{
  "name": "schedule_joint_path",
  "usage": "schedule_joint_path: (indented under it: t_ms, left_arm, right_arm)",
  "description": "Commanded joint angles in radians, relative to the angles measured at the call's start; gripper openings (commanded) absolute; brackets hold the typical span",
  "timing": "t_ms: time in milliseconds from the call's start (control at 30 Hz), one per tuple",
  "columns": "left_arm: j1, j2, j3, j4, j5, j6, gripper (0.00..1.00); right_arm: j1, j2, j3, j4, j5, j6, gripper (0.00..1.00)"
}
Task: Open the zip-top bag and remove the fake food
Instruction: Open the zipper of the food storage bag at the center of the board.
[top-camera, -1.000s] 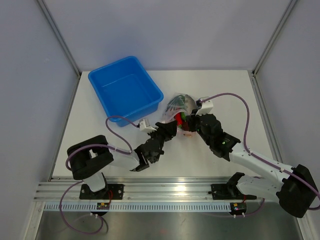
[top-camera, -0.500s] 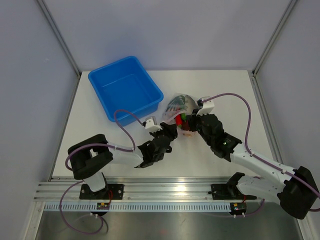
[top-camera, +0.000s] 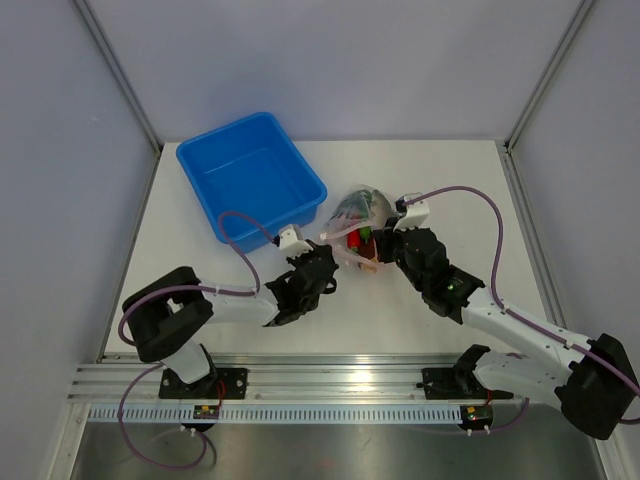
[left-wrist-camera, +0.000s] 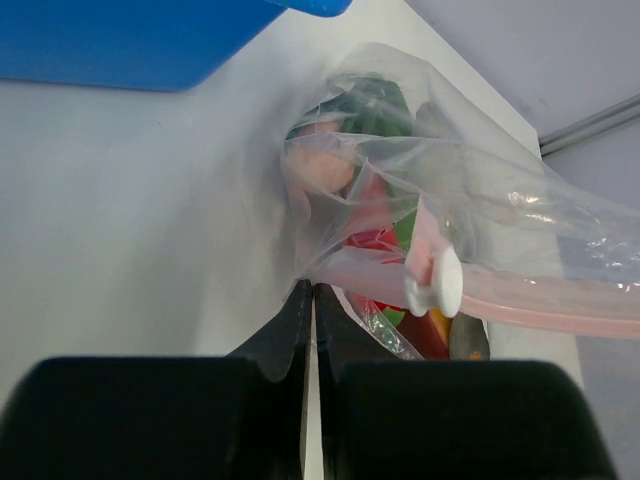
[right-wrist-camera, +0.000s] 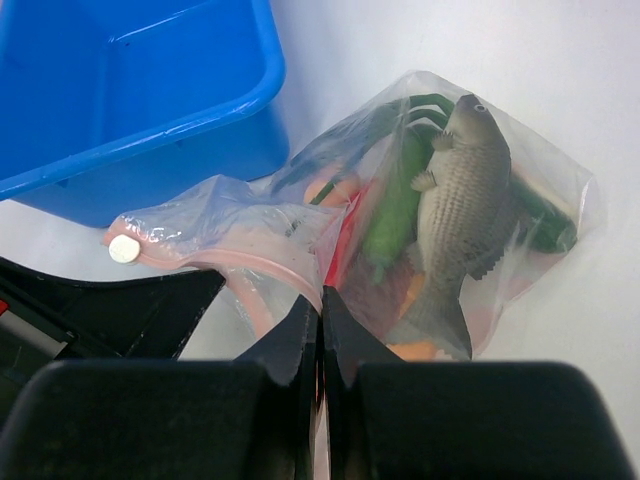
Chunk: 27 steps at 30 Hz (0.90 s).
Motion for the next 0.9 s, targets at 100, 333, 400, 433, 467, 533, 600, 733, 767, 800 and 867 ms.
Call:
schedule_joint_path:
  t_ms: [100,333,400,433,467,533,600,733,767,800,867]
  left_arm:
    - [0.005,-0.072,0.043,-0.063,0.053,0.048,0.00]
    - [0.005,-0.114,0.092,-0.209,0.219,0.021,0.00]
    - [0.005,-0.124,0.100,-0.246,0.251,-0.001,0.00]
    - [0.005,-0.129,0.105,-0.275,0.259,-0.002,0.00]
    - [0.005,-0.138,0.106,-0.291,0.270,-0.014,0.00]
    - [0.005,-0.149,0.100,-0.312,0.284,-0.024,0.00]
    - [0.005,-0.175,0.085,-0.338,0.305,-0.034,0.00]
    - [0.005,-0.241,0.026,-0.369,0.356,-0.067,0.00]
    - [0.005,-0.255,0.017,-0.377,0.377,-0.071,0.00]
    - [0.005,-0.270,0.010,-0.390,0.383,-0.073,0.00]
    - [0.005,-0.308,0.013,-0.462,0.396,-0.068,0.00]
  right_arm:
    - [-0.004,0.024,0.047,0.035,0.021,-0.015,0.06]
    - [-0.004,0.083,0.070,0.026,0.088,-0.032,0.04]
    - [-0.004,0.087,0.070,0.028,0.094,-0.032,0.04]
    - [-0.004,0.088,0.070,0.028,0.101,-0.032,0.04]
    - [-0.004,0.088,0.068,0.031,0.107,-0.032,0.04]
    - [-0.004,0.091,0.065,0.035,0.120,-0.035,0.03]
    - [-0.004,0.099,0.065,0.038,0.133,-0.037,0.03]
    - [-0.004,0.128,0.071,0.048,0.144,-0.047,0.03]
    - [-0.004,0.142,0.074,0.046,0.145,-0.049,0.02]
    - [-0.005,0.148,0.077,0.045,0.147,-0.054,0.02]
    - [-0.004,0.154,0.080,0.045,0.144,-0.057,0.02]
